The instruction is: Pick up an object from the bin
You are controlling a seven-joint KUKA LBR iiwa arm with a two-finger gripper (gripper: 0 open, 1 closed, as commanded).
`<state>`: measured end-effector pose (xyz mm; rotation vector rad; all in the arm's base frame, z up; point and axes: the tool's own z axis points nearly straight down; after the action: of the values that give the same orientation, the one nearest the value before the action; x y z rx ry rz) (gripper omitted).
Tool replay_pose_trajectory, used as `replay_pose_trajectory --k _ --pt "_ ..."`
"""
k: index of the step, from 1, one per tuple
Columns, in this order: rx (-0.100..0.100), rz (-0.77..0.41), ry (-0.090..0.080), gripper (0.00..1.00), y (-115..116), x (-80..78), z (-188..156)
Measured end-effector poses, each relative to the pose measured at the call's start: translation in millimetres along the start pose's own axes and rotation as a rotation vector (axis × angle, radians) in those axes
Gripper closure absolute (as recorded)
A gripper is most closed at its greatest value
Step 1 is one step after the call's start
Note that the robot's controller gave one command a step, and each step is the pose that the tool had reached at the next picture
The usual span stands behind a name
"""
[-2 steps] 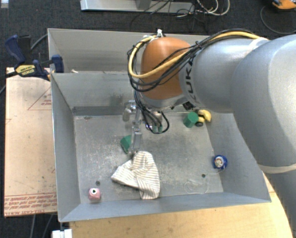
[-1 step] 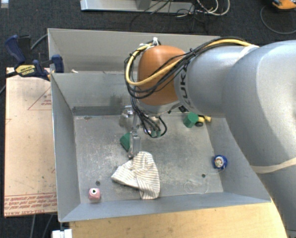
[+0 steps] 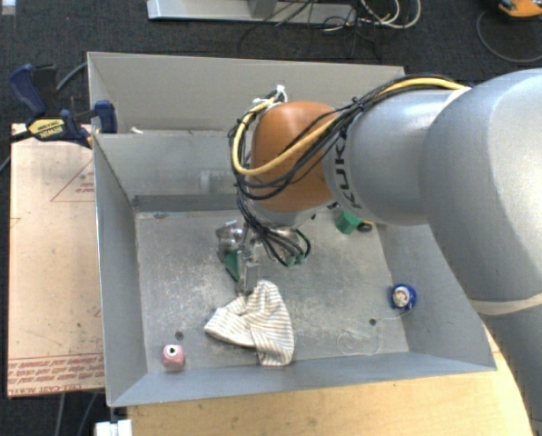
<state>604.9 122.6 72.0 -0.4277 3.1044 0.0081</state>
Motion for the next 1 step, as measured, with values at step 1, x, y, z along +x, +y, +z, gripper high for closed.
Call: replay_pose_trajectory --k 1 --pt "0.000 0.000 0.000 1.00 -0.1 -0.1 0.0"
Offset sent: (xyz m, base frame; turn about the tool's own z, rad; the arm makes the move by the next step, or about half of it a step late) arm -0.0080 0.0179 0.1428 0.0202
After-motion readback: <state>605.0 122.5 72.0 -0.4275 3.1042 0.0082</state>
